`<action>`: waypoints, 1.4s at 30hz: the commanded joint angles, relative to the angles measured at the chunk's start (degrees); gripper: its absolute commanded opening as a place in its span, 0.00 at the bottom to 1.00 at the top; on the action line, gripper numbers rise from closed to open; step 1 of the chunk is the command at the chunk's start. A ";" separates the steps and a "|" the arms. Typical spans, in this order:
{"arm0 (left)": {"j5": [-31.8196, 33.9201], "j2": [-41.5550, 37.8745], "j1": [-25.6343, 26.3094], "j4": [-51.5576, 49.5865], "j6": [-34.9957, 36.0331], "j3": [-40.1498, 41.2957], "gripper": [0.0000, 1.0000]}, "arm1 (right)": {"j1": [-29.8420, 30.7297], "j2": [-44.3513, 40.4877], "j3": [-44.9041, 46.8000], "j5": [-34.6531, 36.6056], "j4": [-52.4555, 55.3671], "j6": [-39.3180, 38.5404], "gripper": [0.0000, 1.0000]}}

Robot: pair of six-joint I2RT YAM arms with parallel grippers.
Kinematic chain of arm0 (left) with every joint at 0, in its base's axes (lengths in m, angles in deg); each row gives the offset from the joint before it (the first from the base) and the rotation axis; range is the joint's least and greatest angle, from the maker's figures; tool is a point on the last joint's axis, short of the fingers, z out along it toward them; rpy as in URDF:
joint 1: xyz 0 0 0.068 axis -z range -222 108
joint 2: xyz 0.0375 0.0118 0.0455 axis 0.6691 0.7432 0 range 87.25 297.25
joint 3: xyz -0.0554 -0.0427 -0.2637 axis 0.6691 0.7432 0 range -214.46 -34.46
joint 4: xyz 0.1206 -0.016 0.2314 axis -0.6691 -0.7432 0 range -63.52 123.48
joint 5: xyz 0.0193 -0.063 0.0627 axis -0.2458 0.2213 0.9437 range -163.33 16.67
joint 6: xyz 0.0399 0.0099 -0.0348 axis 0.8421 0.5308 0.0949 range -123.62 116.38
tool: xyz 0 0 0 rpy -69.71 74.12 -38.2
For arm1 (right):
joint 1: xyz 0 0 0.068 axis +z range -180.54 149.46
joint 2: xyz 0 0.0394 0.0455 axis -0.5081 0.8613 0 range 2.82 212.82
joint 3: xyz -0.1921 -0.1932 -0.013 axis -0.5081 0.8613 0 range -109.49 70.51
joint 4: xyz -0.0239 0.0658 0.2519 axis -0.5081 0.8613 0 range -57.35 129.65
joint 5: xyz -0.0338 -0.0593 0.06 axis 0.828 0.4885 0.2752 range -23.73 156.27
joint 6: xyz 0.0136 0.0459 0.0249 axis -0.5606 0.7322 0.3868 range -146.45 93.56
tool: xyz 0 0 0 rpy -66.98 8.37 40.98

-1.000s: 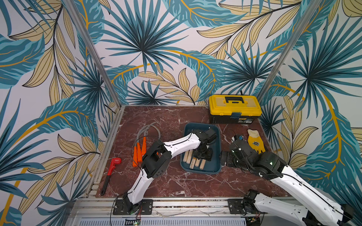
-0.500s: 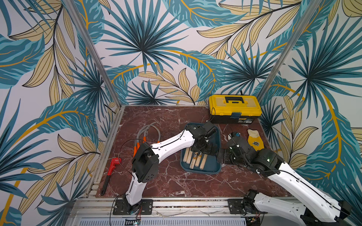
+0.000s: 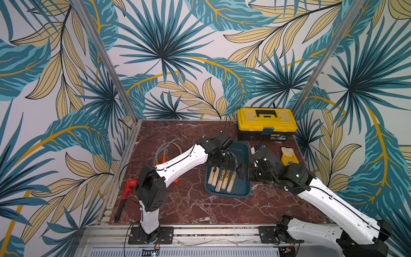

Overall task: Put small sickles into storage boxes
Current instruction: Pick up the sickle at the center of the board.

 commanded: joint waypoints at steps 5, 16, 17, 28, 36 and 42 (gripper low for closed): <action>2.74 -5.06 -2.30 0.22 1.58 3.41 0.99 | -0.07 3.09 -1.65 -3.48 -4.25 -1.36 0.99; 4.56 -10.56 -6.70 0.21 2.81 9.42 0.99 | -0.02 7.74 -2.42 -7.54 -8.66 -1.70 1.00; 4.50 -11.03 -7.26 0.13 2.90 10.00 0.99 | -0.05 8.16 -2.53 -7.77 -8.88 -1.81 1.00; 4.28 -13.70 -12.62 -2.09 4.95 14.08 0.99 | 0.21 13.37 -3.93 -10.91 -12.74 -2.18 1.00; 3.10 -14.67 -17.34 -2.33 6.92 19.10 0.99 | 0.73 17.05 -4.41 -12.06 -15.76 -1.83 0.99; 1.45 -13.55 -20.86 -2.31 8.14 22.54 1.00 | 0.81 19.55 -4.89 -13.08 -17.16 -1.81 1.00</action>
